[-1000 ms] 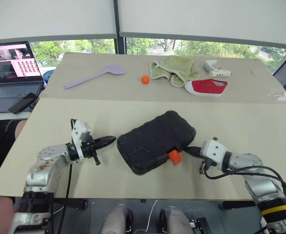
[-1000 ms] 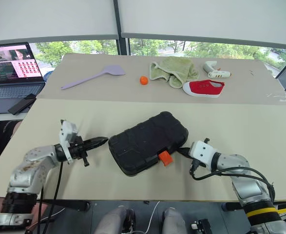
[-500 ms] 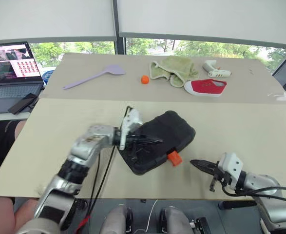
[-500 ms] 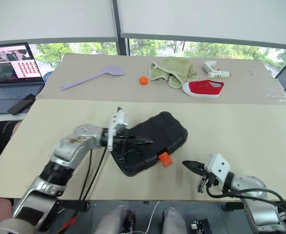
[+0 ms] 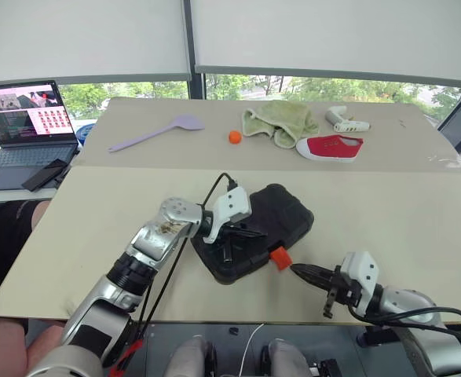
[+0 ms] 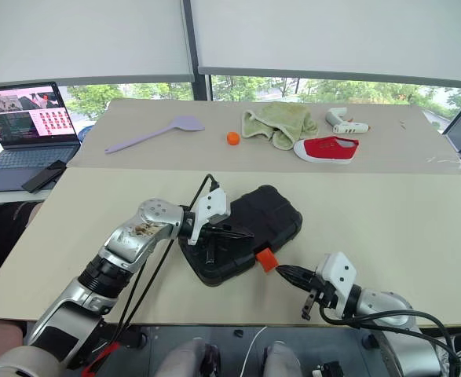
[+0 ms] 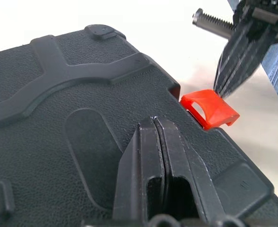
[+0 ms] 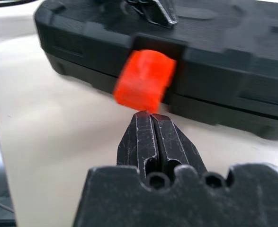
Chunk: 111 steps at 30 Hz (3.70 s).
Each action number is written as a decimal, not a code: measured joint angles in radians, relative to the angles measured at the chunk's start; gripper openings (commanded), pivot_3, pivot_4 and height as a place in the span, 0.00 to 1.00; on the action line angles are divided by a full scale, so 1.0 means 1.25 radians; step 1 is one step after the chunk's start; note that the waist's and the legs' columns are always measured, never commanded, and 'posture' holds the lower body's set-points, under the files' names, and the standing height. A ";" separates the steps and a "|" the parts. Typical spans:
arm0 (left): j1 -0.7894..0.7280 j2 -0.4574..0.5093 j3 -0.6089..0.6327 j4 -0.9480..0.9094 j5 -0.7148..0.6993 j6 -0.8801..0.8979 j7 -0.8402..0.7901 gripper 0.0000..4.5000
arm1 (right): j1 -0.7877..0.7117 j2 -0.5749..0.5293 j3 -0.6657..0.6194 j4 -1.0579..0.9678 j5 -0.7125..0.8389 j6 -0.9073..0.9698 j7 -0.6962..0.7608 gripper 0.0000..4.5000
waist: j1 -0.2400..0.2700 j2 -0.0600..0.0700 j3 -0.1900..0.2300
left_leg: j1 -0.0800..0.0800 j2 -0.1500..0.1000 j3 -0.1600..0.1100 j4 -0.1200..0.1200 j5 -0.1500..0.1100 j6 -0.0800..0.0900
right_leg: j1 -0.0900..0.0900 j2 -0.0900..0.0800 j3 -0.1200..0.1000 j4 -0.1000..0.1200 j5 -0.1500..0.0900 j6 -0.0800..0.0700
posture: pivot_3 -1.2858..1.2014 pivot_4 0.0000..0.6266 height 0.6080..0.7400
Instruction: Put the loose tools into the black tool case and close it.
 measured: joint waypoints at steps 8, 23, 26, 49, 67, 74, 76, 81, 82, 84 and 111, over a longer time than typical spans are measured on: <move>0.012 0.007 0.007 -0.024 0.000 0.026 0.008 0.02 | -0.059 0.043 0.034 0.047 -0.036 -0.002 -0.001 0.00 | -0.001 0.000 -0.002 | 0.000 0.000 0.000 0.000 0.000 0.000 | 0.000 0.000 0.000 0.000 0.000 0.000 | 0.52 0.24 1.00; 0.031 0.020 0.018 -0.047 -0.003 0.032 0.009 0.02 | 0.000 -0.019 -0.047 -0.074 0.068 0.066 0.031 0.00 | -0.002 0.000 -0.003 | 0.000 0.000 -0.001 -0.001 -0.003 -0.005 | 0.000 -0.004 0.000 -0.001 -0.001 0.000 | 0.52 0.24 1.00; 0.033 0.020 0.018 -0.047 -0.004 0.032 0.009 0.02 | -0.023 -0.013 -0.045 -0.087 0.073 0.090 0.015 0.00 | -0.002 0.000 -0.003 | 0.000 0.000 -0.001 -0.001 -0.003 -0.005 | 0.000 -0.004 -0.001 -0.002 -0.001 0.000 | 0.52 0.24 1.00; 0.044 0.027 0.024 -0.056 -0.007 0.033 0.015 0.02 | -0.121 0.072 0.078 0.148 -0.104 -0.070 0.032 0.00 | -0.005 0.000 -0.003 | 0.004 0.000 -0.001 -0.006 -0.003 -0.005 | 0.001 -0.004 -0.001 -0.008 -0.001 0.000 | 0.52 0.24 1.00; 0.043 0.028 0.024 -0.055 -0.008 0.033 0.013 0.02 | -0.112 0.118 0.082 0.164 -0.118 -0.059 0.001 0.00 | -0.005 0.000 -0.003 | 0.004 0.000 -0.002 -0.007 -0.003 -0.006 | 0.000 -0.005 0.000 -0.009 -0.001 0.000 | 0.52 0.24 1.00; 0.039 0.027 0.024 -0.049 -0.008 0.033 0.009 0.02 | -0.089 0.150 0.055 0.160 -0.099 -0.061 -0.004 0.00 | -0.005 0.001 -0.002 | 0.004 0.001 -0.002 -0.008 -0.003 -0.006 | 0.000 -0.005 0.001 -0.009 -0.001 0.001 | 0.52 0.24 1.00; 0.036 0.026 0.024 -0.046 -0.008 0.032 0.008 0.02 | -0.085 0.153 0.050 0.159 -0.099 -0.069 -0.011 0.00 | -0.005 0.001 -0.002 | 0.004 0.000 -0.002 -0.008 -0.004 -0.007 | 0.000 -0.005 0.001 -0.010 -0.002 0.003 | 0.52 0.24 1.00; 0.032 0.025 0.025 -0.040 -0.008 0.032 0.008 0.02 | -0.065 0.157 0.011 0.131 -0.074 -0.068 -0.025 0.00 | -0.004 0.002 -0.001 | 0.004 0.000 -0.002 -0.008 -0.004 -0.007 | 0.000 -0.005 0.001 -0.010 -0.002 0.003 | 0.52 0.24 1.00; 0.032 0.025 0.026 -0.038 -0.008 0.032 0.008 0.02 | -0.062 0.158 0.003 0.118 -0.063 -0.068 -0.027 0.00 | -0.005 0.002 -0.001 | 0.004 0.001 -0.002 -0.008 -0.004 -0.007 | 0.000 -0.005 0.001 -0.010 -0.002 0.003 | 0.52 0.24 1.00; 0.032 0.022 0.026 -0.033 -0.008 0.032 0.007 0.02 | -0.071 0.170 -0.009 0.075 -0.043 -0.069 -0.036 0.00 | -0.005 0.002 -0.002 | 0.005 0.001 -0.002 -0.009 -0.004 -0.007 | 0.001 -0.005 0.001 -0.010 -0.003 0.004 | 0.52 0.24 1.00; 0.031 0.017 0.025 -0.029 -0.007 0.032 -0.001 0.02 | -0.101 0.126 0.093 0.097 -0.086 0.082 -0.060 0.00 | 0.000 -0.002 -0.004 | 0.005 0.000 -0.002 -0.013 -0.005 -0.007 | 0.001 -0.006 0.000 -0.013 -0.005 0.005 | 0.52 0.24 1.00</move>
